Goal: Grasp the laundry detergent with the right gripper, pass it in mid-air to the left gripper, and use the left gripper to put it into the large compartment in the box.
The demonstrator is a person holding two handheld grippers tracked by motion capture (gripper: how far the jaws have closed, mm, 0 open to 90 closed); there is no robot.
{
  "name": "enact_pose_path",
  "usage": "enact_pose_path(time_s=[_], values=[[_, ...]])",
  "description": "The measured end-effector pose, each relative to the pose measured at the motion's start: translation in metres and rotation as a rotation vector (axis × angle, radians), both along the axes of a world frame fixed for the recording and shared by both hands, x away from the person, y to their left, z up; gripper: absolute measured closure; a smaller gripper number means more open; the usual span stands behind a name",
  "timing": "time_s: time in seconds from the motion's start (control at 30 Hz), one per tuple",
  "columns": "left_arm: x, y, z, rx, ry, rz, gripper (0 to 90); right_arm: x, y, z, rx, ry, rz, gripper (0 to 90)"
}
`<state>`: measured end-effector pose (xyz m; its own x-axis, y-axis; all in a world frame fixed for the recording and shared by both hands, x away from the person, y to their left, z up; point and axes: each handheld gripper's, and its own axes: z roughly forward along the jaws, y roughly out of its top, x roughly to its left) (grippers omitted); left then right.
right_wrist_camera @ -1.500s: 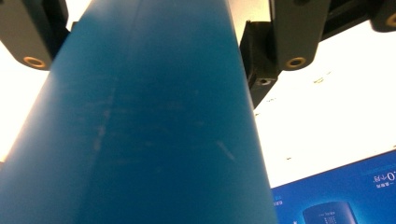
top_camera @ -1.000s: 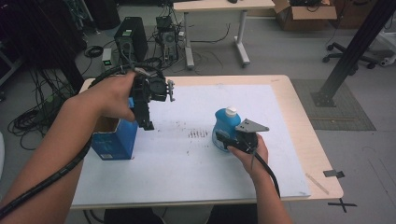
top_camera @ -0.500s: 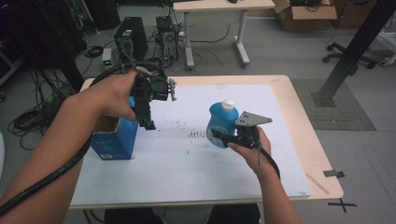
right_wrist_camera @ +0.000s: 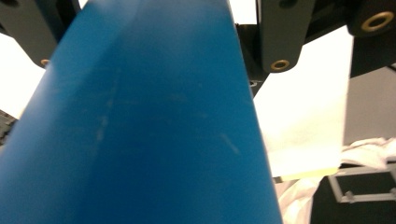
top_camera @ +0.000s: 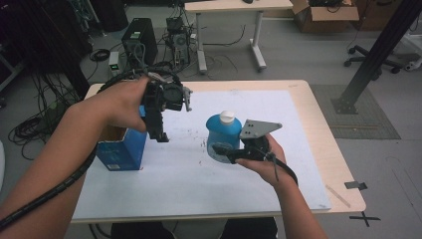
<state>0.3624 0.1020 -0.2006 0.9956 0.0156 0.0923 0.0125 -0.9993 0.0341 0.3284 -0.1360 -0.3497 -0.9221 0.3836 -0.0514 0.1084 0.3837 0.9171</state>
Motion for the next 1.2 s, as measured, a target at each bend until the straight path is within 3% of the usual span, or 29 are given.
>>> enact_pose_path(time_s=[0.3, 0.53, 1.2], values=[[-0.007, -0.009, 0.003, -0.008, 0.003, -0.032, 0.2, -0.007, 0.012, -0.003, -0.003, 0.018, 0.086, 45.2], [-0.014, -0.014, 0.002, -0.011, 0.010, -0.055, 0.2, -0.008, 0.020, -0.008, -0.012, 0.021, 0.109, 45.2], [-0.022, -0.023, -0.017, -0.010, 0.051, -0.093, 0.2, -0.011, 0.049, -0.025, -0.019, 0.026, 0.177, 45.4]])
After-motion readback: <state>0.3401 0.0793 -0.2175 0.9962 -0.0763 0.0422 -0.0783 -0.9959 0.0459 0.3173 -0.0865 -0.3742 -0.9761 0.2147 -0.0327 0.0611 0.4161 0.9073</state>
